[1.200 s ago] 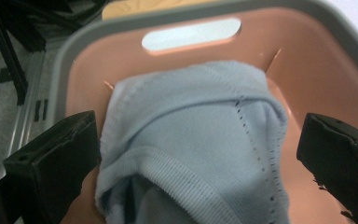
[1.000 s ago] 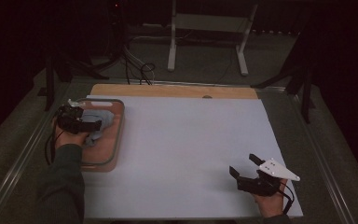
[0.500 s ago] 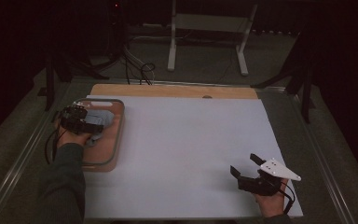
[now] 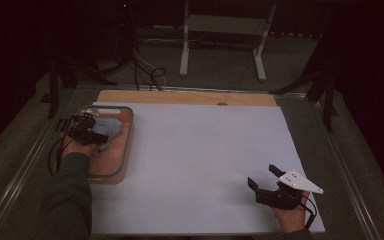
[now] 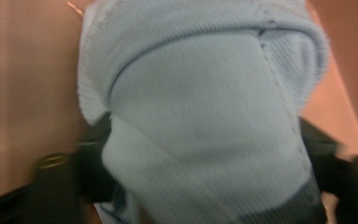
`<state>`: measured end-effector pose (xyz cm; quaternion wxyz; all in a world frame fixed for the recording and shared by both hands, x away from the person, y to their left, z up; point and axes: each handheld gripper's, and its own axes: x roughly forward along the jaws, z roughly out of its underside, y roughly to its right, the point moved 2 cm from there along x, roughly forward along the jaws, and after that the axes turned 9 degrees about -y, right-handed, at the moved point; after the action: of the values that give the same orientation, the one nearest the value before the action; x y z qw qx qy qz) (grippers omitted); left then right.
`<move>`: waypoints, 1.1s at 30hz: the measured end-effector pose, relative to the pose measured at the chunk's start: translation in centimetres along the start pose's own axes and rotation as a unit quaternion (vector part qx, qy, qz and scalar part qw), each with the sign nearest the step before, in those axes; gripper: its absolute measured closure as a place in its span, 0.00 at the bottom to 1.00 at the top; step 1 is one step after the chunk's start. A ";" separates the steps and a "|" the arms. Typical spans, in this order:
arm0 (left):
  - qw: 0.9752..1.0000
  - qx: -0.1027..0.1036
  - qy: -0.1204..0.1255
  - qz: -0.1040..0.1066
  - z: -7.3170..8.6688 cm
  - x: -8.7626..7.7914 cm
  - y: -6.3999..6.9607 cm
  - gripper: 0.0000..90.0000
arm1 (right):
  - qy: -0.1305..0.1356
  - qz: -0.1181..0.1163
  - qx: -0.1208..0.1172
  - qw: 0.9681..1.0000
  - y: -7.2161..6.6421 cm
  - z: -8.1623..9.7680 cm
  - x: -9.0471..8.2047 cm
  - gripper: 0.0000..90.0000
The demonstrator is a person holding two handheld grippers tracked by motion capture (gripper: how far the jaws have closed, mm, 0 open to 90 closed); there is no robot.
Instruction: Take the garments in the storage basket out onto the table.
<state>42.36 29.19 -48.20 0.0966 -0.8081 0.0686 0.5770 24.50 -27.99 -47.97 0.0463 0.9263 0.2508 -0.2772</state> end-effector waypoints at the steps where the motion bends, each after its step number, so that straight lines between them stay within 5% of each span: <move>1: 1.000 0.003 0.002 0.001 0.1 -0.2 -0.1 0.43 | 0.000 0.000 0.000 1.000 0.0 0.0 0.0 0.11; 9: 1.000 0.001 0.021 0.009 0.6 -1.6 -0.7 0.71 | -0.001 0.002 0.001 1.000 0.0 0.0 0.0 0.11; 11: 0.999 -0.011 0.033 0.012 0.7 -1.6 -0.5 0.72 | 0.000 0.002 0.001 1.000 0.0 0.0 0.0 0.11; 24: 0.997 -0.010 0.072 0.026 1.4 -3.9 -0.8 0.75 | 0.000 0.001 0.001 1.000 0.0 0.0 0.0 0.11; 33: 0.993 -0.017 0.112 0.039 2.0 -5.5 -1.0 0.75 | 0.001 0.000 0.001 1.000 0.0 0.0 0.0 0.11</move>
<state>39.01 30.63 -43.56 0.0525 -0.8657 0.1006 0.4876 24.49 -27.98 -47.97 0.0453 0.9266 0.2506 -0.2768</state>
